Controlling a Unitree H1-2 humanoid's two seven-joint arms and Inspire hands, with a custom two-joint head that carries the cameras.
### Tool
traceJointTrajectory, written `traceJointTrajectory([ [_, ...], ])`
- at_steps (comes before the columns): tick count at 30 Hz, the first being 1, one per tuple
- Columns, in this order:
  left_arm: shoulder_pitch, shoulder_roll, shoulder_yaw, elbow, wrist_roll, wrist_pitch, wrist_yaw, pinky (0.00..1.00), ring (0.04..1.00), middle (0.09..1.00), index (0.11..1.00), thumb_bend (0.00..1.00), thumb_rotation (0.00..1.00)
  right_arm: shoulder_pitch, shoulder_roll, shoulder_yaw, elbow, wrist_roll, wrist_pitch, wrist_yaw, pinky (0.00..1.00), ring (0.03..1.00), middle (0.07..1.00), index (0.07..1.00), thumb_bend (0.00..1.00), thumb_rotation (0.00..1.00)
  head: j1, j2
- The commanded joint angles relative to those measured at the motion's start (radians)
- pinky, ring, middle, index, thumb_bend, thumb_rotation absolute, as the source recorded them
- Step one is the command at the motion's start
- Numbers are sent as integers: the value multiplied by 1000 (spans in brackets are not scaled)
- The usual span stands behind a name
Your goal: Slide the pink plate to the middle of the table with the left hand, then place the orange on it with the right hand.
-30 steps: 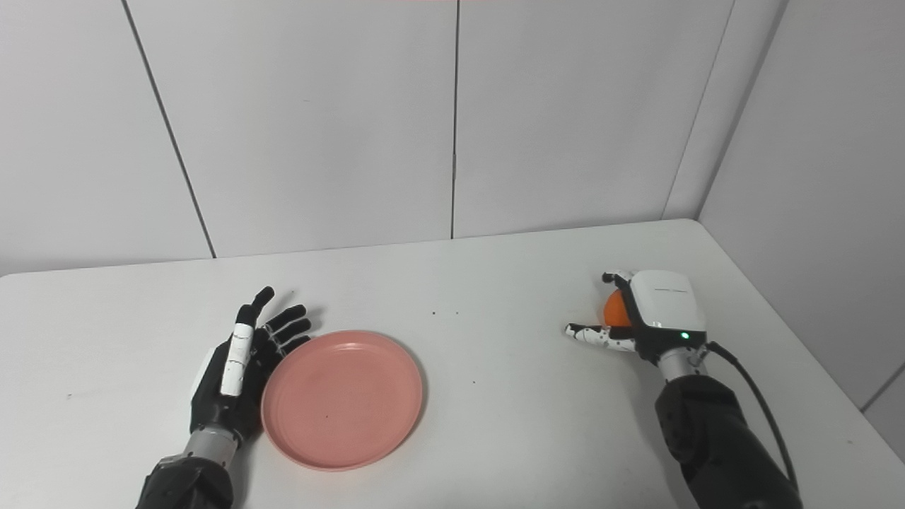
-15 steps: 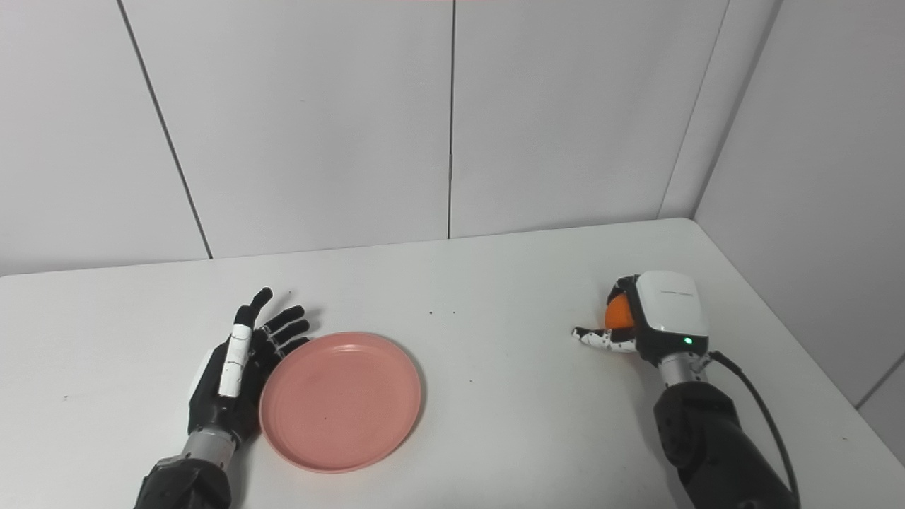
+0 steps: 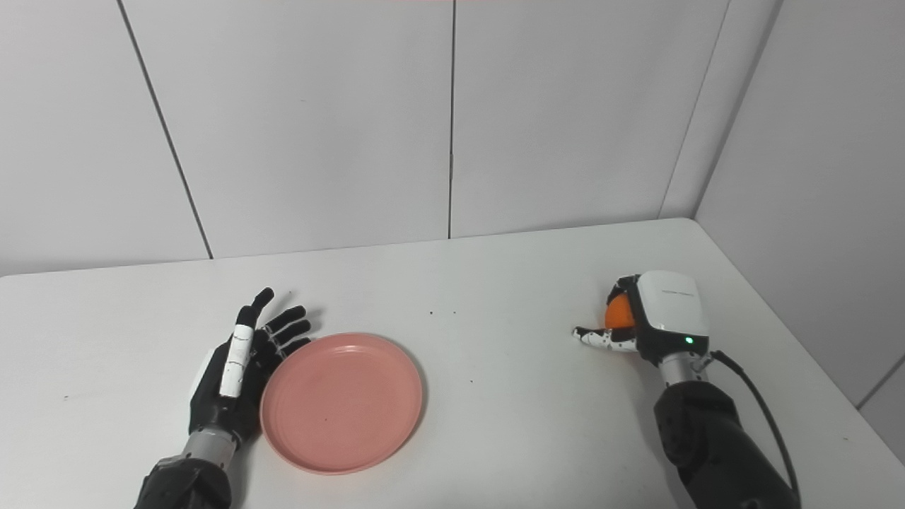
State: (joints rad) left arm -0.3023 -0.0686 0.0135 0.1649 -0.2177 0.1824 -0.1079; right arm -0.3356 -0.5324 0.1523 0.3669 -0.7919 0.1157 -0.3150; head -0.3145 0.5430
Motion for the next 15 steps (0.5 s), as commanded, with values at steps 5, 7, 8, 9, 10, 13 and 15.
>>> traceJointTrajectory([
  [5, 14, -1, -8, 24, 3, 46, -1, 717, 755, 750, 925, 975, 767, -24, -26, -10, -152, -22, 14, 46, 90, 139, 198, 239, 636, 372, 2, 2],
  [7, 14, -3, -8, 23, 4, 46, 0, 715, 754, 750, 923, 974, 766, -27, -24, -13, -207, -33, 25, 72, 91, 140, 198, 239, 634, 361, 5, 3],
  [8, 14, -3, -9, 23, 4, 46, 1, 712, 754, 751, 922, 975, 766, -29, -23, -14, -229, -38, 30, 83, 94, 143, 201, 238, 638, 365, 5, 3],
  [9, 14, -3, -10, 24, 4, 45, 0, 711, 754, 751, 922, 976, 765, -32, -21, -15, -259, -42, 35, 100, 96, 144, 202, 237, 640, 366, 8, 3],
  [10, 14, -3, -10, 25, 5, 44, 0, 710, 753, 752, 921, 978, 766, -35, -20, -16, -279, -45, 39, 113, 98, 147, 206, 239, 637, 382, 9, 3],
  [13, 14, -4, -14, 27, 8, 42, 0, 713, 755, 758, 923, 988, 767, -43, -14, -19, -332, -44, 33, 144, 112, 162, 223, 259, 625, 379, 14, 3],
  [15, 15, -5, -16, 26, 9, 41, 1, 709, 755, 759, 924, 988, 768, -50, -8, -20, -360, -48, 24, 155, 115, 165, 226, 260, 624, 364, 20, 2],
])
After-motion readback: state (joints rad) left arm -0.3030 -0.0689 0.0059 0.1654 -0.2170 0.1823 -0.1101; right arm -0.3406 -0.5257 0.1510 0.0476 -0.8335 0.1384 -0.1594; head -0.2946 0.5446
